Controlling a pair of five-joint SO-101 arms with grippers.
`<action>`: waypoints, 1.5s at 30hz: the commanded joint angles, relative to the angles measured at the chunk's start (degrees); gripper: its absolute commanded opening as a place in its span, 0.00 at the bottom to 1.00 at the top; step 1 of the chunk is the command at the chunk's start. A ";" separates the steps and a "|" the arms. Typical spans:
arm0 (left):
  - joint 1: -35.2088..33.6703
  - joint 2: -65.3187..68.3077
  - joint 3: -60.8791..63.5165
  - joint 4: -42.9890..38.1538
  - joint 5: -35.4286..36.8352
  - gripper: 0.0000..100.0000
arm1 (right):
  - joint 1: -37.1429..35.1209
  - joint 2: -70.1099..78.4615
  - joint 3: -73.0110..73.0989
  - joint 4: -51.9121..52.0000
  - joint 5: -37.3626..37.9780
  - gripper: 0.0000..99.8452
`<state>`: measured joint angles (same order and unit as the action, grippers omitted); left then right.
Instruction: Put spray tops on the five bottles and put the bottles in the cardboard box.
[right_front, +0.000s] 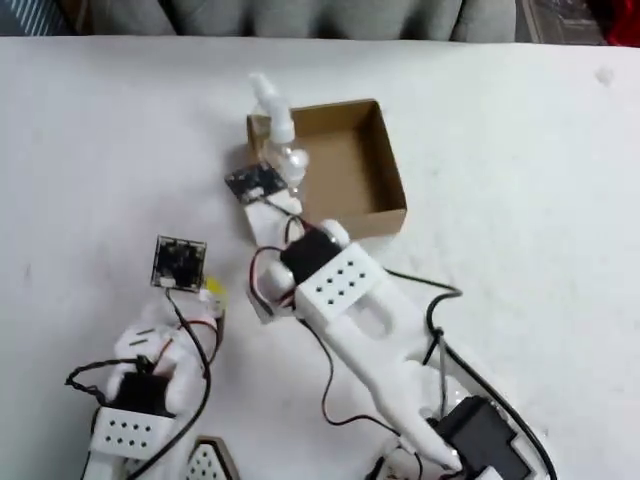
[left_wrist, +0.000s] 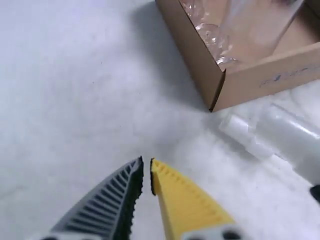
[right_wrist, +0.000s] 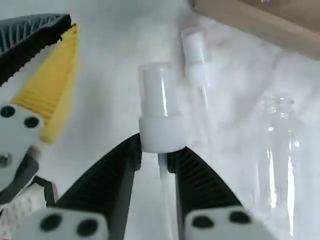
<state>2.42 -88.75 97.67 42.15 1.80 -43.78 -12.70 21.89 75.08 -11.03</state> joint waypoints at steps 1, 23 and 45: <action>-0.57 -1.27 -0.26 -0.70 0.09 0.02 | -0.84 -2.24 4.84 -10.24 -0.53 0.03; -0.57 -1.27 -0.26 -0.79 0.09 0.02 | 19.91 -3.03 -12.22 23.78 21.01 0.21; -0.48 -1.19 -0.26 0.09 0.09 0.02 | 24.75 -27.03 25.85 -1.89 43.43 0.26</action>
<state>2.42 -88.75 97.67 42.15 1.80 -15.47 -39.08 45.98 78.51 30.37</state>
